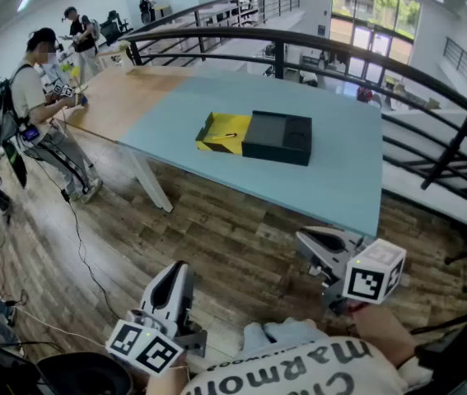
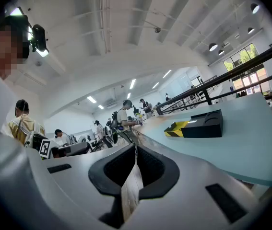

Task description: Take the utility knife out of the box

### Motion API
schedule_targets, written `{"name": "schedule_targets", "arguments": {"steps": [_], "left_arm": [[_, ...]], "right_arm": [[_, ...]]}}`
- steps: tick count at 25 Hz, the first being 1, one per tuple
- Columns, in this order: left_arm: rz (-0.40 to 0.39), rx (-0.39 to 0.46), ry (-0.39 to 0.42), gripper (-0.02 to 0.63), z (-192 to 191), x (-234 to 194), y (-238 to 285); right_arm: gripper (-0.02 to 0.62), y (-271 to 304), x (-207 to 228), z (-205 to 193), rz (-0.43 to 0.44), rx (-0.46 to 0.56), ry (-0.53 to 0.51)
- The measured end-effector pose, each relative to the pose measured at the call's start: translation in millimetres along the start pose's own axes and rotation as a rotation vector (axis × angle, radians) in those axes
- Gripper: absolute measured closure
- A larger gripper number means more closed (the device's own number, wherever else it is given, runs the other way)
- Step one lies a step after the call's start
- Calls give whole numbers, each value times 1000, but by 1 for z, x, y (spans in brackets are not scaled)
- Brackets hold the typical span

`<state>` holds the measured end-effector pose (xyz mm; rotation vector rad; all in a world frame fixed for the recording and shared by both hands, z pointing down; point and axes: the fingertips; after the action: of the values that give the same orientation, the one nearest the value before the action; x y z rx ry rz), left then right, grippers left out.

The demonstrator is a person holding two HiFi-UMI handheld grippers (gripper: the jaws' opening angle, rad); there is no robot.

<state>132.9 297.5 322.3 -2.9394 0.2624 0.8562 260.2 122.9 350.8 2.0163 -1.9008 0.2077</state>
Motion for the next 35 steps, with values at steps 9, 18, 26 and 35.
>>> {"name": "schedule_targets", "arguments": {"steps": [9, 18, 26, 35], "left_arm": [[-3, -7, -7, 583, 5, -7, -12], [-3, -8, -36, 583, 8, -29, 6], [-10, -32, -20, 583, 22, -56, 58], [-62, -1, 25, 603, 66, -85, 146]], "right_arm": [[554, 7, -9, -3, -9, 0, 13], [554, 30, 9, -3, -29, -28, 36], [553, 89, 43, 21, 10, -27, 28], [552, 183, 96, 81, 86, 11, 29]]}}
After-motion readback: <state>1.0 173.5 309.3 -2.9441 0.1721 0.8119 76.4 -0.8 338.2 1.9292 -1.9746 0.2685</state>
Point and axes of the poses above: the fingertips, and each gripper's own axes: y forward along the fingers, x to its right, z out of its top, and after that the axes turned 6 degrees about -y, right-handed
